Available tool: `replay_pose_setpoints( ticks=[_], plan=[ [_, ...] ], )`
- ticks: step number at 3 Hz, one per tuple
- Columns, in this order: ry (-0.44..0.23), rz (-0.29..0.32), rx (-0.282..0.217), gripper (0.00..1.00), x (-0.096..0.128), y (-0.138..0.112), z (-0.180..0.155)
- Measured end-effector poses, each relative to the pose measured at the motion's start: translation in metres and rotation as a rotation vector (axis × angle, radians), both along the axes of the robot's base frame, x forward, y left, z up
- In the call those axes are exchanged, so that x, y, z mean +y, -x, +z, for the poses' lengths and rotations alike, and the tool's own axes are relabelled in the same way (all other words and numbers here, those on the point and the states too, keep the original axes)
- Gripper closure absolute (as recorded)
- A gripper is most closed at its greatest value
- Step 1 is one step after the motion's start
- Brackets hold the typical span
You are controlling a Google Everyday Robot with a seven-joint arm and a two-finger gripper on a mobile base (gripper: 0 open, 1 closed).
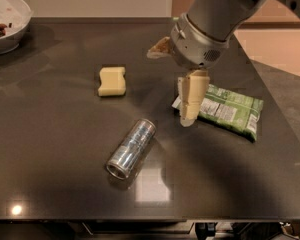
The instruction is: Pick redbull can
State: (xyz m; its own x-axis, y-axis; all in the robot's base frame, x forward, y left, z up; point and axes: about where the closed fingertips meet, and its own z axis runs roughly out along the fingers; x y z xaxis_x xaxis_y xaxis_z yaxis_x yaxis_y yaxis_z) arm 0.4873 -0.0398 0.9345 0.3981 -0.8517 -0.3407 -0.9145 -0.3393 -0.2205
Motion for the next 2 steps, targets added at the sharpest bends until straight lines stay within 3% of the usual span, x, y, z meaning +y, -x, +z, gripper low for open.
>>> replay_pose_setpoints(
  ticks=[2],
  plan=[
    [0.127,0.228,-0.008,0.0,0.049,0.032,-0.032]
  ],
)
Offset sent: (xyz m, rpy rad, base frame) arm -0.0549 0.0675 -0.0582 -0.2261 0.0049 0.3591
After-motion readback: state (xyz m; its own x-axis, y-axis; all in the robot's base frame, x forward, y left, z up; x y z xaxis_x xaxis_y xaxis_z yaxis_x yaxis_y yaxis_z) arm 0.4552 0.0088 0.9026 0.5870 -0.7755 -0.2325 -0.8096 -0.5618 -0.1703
